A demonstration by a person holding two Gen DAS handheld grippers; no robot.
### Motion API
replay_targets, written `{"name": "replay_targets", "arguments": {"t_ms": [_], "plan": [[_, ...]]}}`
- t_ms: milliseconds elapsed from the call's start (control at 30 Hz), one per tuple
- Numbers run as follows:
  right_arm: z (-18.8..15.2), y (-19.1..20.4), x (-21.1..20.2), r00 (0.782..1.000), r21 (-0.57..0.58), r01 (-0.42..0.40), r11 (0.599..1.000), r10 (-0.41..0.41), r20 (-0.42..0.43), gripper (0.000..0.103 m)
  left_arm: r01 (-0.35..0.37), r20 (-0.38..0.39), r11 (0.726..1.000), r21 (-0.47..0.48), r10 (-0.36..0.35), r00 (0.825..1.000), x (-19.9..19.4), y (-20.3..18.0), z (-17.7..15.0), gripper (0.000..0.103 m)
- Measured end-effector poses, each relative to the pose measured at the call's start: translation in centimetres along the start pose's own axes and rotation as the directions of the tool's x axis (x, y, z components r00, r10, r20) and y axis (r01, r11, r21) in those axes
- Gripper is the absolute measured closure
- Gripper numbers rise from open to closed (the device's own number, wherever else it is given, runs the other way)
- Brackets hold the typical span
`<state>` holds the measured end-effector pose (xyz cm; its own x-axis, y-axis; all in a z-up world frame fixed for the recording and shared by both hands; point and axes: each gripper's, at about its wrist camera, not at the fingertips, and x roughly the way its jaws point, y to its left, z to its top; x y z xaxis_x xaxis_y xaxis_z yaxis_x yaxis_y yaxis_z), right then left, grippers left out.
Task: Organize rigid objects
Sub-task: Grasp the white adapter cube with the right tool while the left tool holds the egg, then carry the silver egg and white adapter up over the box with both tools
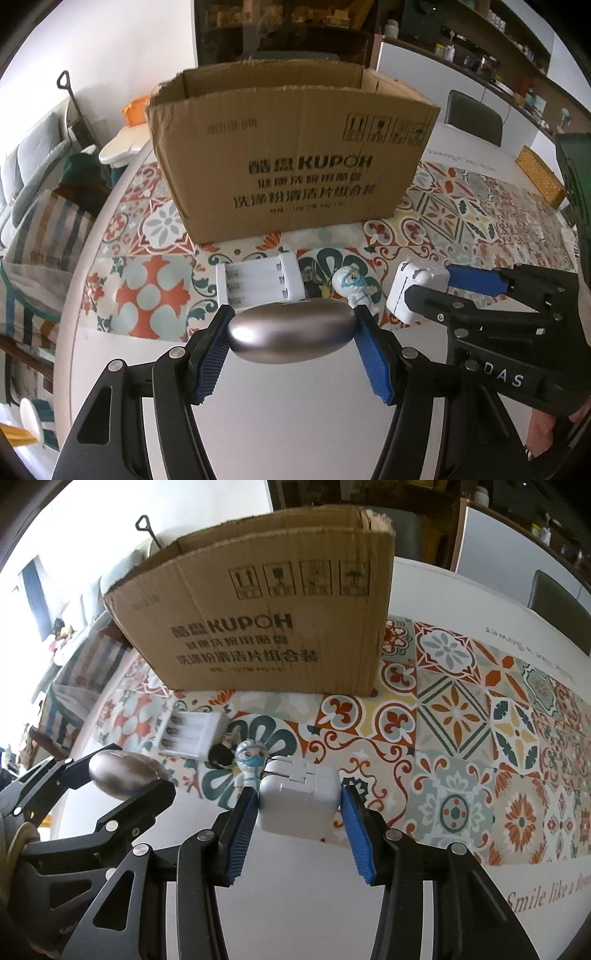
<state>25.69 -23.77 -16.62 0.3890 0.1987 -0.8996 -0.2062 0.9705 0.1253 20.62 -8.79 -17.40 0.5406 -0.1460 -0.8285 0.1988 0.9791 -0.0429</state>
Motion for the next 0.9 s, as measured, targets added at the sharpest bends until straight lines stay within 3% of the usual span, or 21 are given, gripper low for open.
{"name": "replay_targets", "arguments": {"t_ms": [367,900], "plan": [[0.0,0.6,-2.9,0.999,0.045,0.016,0.999,-0.018,0.05,0.056,0.034,0.036,0.999,0.026,-0.035,0.999,-2.2,0.7,1.2,0.039],[4.2,2.9,-9.2,0.972,0.04,0.036,0.999,-0.044,0.229,0.056,0.041,0.161,0.998,0.05,-0.048,0.986,-6.9,2.6,6.4,0.039]]}}
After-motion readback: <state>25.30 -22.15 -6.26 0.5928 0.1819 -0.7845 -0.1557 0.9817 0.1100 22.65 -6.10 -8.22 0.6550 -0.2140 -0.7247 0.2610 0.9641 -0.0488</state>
